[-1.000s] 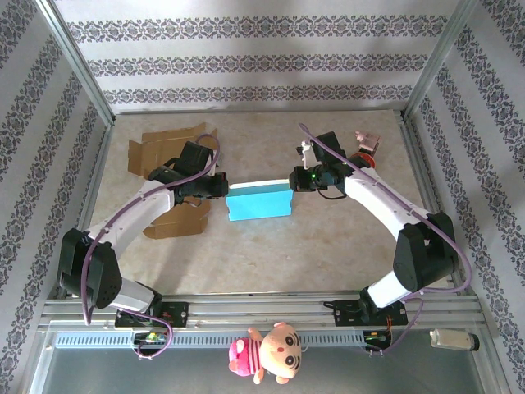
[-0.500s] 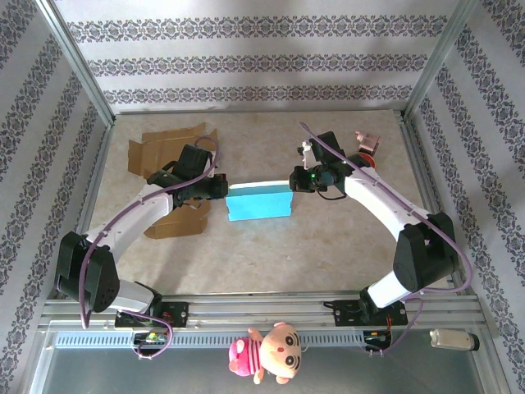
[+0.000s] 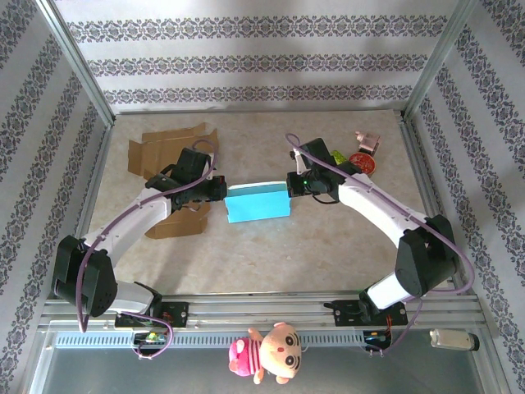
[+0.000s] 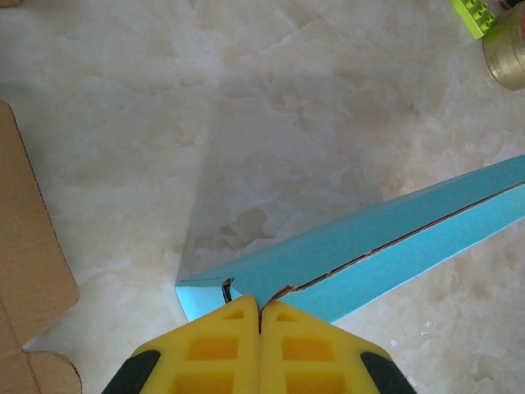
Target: Fold the paper box
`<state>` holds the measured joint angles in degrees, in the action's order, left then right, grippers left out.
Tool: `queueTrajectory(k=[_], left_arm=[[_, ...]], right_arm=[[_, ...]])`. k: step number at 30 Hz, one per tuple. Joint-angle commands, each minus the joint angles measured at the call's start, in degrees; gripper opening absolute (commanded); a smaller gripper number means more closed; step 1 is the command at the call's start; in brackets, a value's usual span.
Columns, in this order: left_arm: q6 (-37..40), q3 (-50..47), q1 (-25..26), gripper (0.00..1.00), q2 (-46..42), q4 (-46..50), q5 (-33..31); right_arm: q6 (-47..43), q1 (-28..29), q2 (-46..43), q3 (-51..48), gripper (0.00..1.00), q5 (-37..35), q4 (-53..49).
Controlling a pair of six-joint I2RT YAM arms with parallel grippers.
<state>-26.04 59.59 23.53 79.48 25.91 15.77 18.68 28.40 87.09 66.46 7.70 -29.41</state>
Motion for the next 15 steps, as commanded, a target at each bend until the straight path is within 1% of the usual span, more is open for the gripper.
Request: queueTrajectory(k=[1, 5, 10, 12, 15], left_arm=[[-1.9, -3.2, 1.4, 0.0, 1.0, 3.9, 0.5], [-3.4, -5.4, 1.5, 0.0, 1.0, 3.4, 0.8], [-3.5, -7.8, 1.4, 0.0, -0.7, 4.6, -1.1], [-4.0, -9.7, 1.5, 0.0, -0.6, 3.7, -0.3], [-5.7, -12.8, 2.5, 0.0, -0.8, 1.4, 1.1]], right_arm=[[-0.6, 1.0, 1.6, -4.3, 0.05, -0.6, -8.9], [0.2, 1.6, 1.0, -5.0, 0.05, 0.0, -8.1], [0.9, 2.4, -0.1, -7.3, 0.05, -0.8, -6.1], [1.2, 3.0, -0.8, -9.2, 0.05, -1.2, -4.2], [1.6, 4.1, -2.2, -12.8, 0.09, -2.1, -0.3]])
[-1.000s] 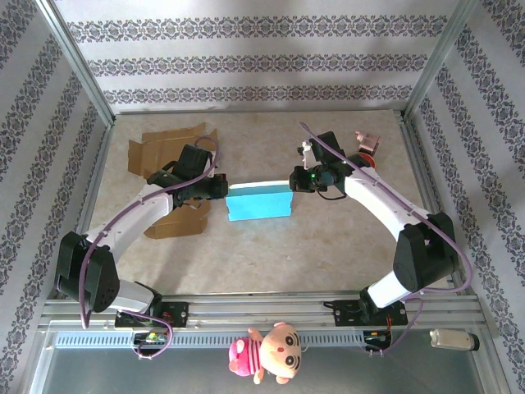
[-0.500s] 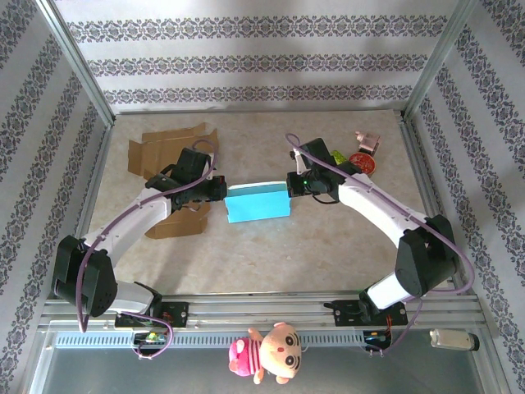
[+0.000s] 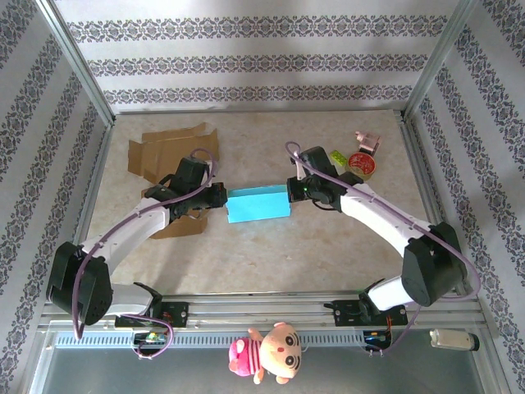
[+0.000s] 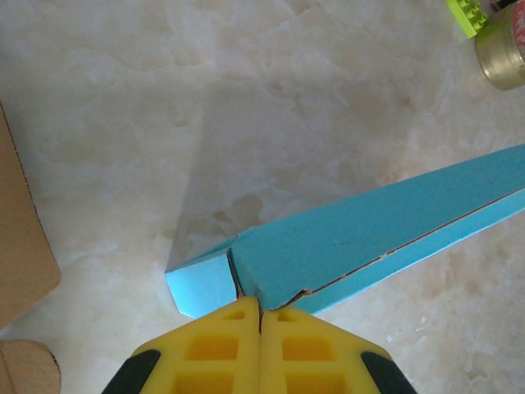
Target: Fold the paper box
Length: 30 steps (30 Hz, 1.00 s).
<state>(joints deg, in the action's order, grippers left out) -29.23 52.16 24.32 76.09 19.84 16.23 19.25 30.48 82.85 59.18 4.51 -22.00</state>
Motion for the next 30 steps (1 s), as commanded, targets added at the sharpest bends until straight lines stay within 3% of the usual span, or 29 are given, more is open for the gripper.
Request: queueTrajectory(k=[1, 8, 11, 18, 24, 30], left_arm=[[-2.8, -5.8, 2.1, 0.0, 2.0, 7.2, 0.3], [-2.8, -2.6, 2.1, 0.18, -4.0, 7.5, -1.2], [-2.7, -0.9, 2.2, 0.25, -5.7, 7.4, -1.6], [-3.3, 0.1, 2.2, 0.31, -8.1, 5.9, -1.3], [-3.8, 1.5, 2.2, 0.31, -9.3, 6.3, -1.7], [-10.6, 3.9, 1.9, 0.32, -10.3, 7.1, -9.1]], right_arm=[[1.4, 1.9, 1.8, -5.6, 0.11, 1.2, -7.6], [-0.2, 1.9, 0.7, 1.3, 0.25, 7.7, -9.0], [-0.3, 1.9, 0.2, 4.4, 0.28, 6.5, -10.9], [0.4, 0.6, -2.1, 7.1, 0.34, 8.9, -11.2], [1.1, -0.5, -2.9, 9.4, 0.36, 6.8, -13.5], [10.1, -5.1, -3.2, 9.6, 0.42, 10.0, -10.2]])
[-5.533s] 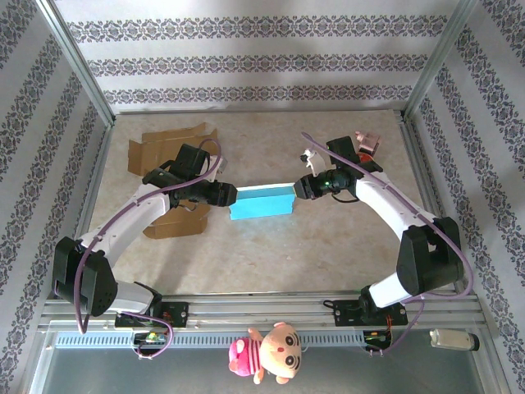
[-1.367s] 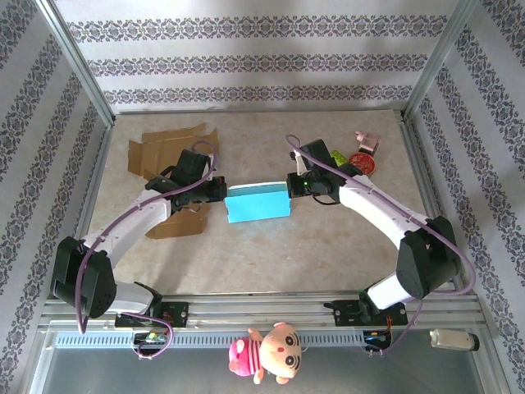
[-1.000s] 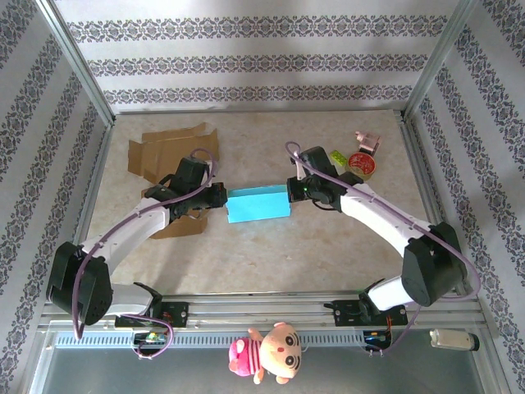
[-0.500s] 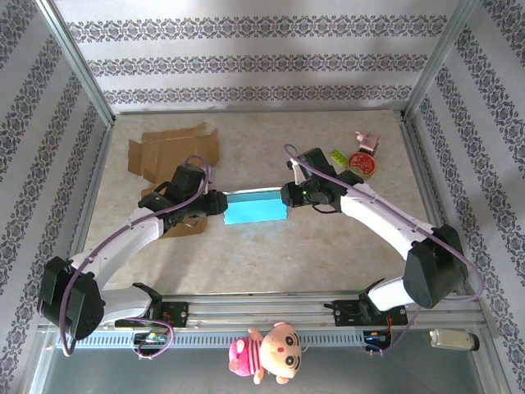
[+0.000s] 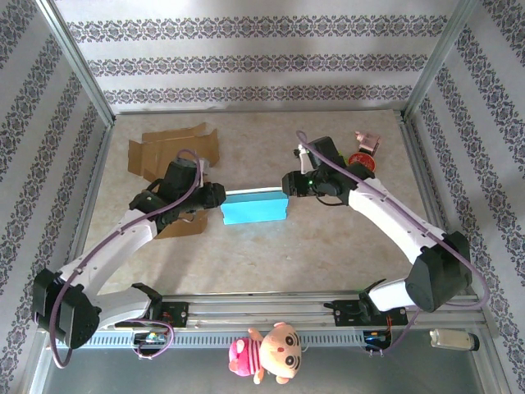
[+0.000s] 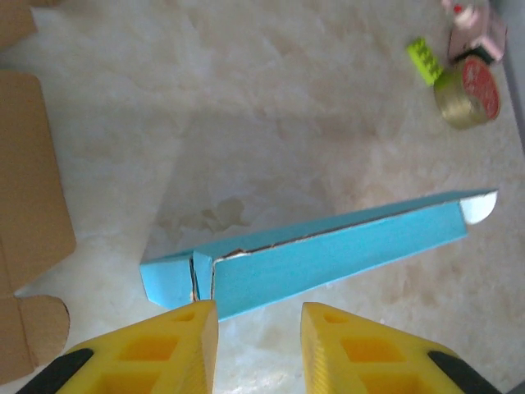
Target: Fold the paper box
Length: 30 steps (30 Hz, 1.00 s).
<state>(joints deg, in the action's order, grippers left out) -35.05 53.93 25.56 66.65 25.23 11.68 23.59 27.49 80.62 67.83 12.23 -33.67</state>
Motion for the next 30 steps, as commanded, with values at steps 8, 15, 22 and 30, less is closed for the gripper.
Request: queueTrajectory(k=[8, 15, 22, 30], left_arm=[[-12.2, 1.7, -3.5, 0.32, 4.8, 0.3, -0.2], [-12.5, -0.8, -4.6, 0.33, 6.7, -1.8, 3.2], [-12.9, -3.0, -4.7, 0.2, 6.5, -1.9, 4.2], [-14.0, -7.1, -4.8, 0.13, 5.9, -2.3, 4.9]], right_arm=[[9.2, -4.2, 6.2, 3.4, 0.31, 10.4, 1.2], [8.8, -3.6, 6.5, 1.6, 0.28, 11.8, 1.4], [8.2, -3.4, 5.8, -2.1, 0.2, 11.0, 1.4], [7.4, -2.2, 4.9, -5.8, 0.17, 8.6, 1.0]])
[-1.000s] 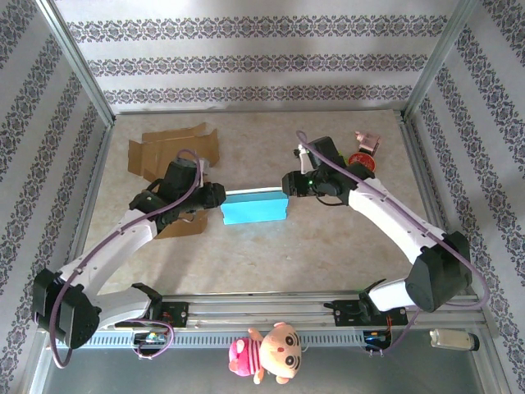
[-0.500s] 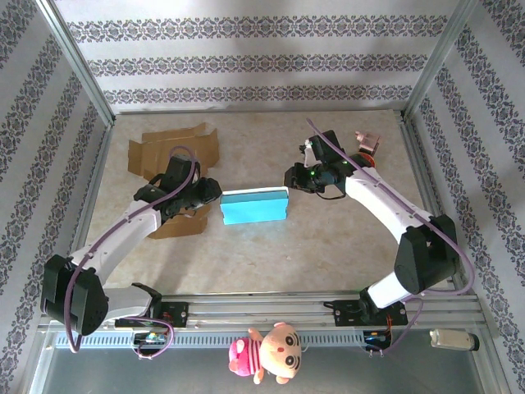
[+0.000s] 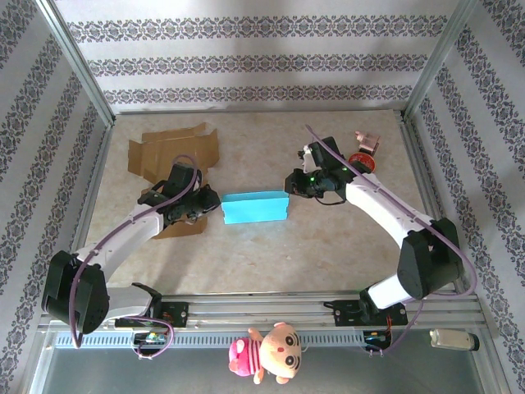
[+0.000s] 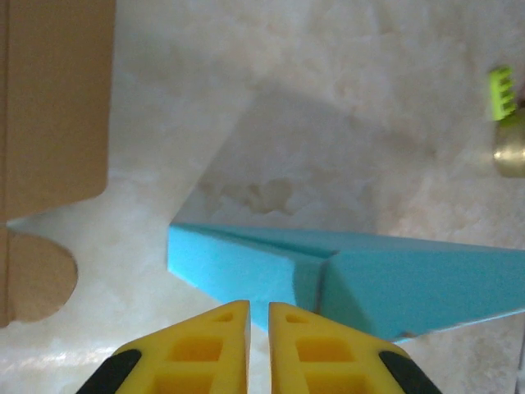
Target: Fold the paper box
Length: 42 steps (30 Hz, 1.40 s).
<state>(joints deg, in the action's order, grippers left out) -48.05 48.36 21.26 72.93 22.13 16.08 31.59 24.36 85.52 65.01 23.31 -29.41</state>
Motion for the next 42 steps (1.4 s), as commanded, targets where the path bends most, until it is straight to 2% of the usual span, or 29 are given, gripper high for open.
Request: queueTrajectory(k=[1, 4, 8, 14, 18, 22, 26, 30, 33, 39, 42], left_arm=[[-1.1, -2.3, -0.5, 0.12, -0.5, 0.7, 0.5], [-1.3, -4.3, -0.5, 0.11, -1.3, 0.2, 0.8], [0.7, -4.3, -0.5, 0.11, -3.9, -2.1, 2.5], [1.0, -1.6, -0.5, 0.29, -10.8, -5.1, -2.0], [-2.5, -1.1, -0.6, 0.5, -8.8, -5.9, -1.6], [-4.5, -2.0, -0.8, 0.58, -5.4, -9.3, -0.2], [-6.1, -2.8, -1.0, 0.57, -2.5, -12.3, 1.5], [-6.6, -4.2, -1.2, 0.37, -1.9, -11.0, 1.2], [-8.3, -7.3, -1.1, 0.28, -3.0, -11.0, 1.6], [-8.7, -14.1, -1.1, 0.24, -5.1, -10.8, 1.1], [-8.2, -18.6, -1.0, 0.24, -4.0, -13.5, 0.4]], right_arm=[[-0.8, 1.1, 0.0, -3.8, 0.17, -3.1, -3.2], [-2.0, 1.7, -0.1, -5.6, 0.16, -6.3, -4.2], [-1.8, 1.8, -0.8, -4.4, 0.18, -5.6, -3.6], [-2.4, 1.9, 0.2, 0.7, 0.19, -5.4, -3.4], [-2.5, 2.0, 1.0, 0.8, 0.19, -5.6, -3.4], [-2.0, 2.7, 1.0, -0.3, 0.19, -5.7, -2.9], [-2.3, 3.1, 0.8, -0.6, 0.19, -6.4, -3.3], [-2.4, 3.1, 0.9, -0.7, 0.19, -6.4, -3.4], [-2.4, 3.2, 1.1, -1.0, 0.18, -6.7, -3.4], [-1.8, 4.0, 1.4, -4.5, 0.17, -8.4, -2.1], [-4.8, 5.9, 0.7, -8.4, 0.15, -15.8, 0.0]])
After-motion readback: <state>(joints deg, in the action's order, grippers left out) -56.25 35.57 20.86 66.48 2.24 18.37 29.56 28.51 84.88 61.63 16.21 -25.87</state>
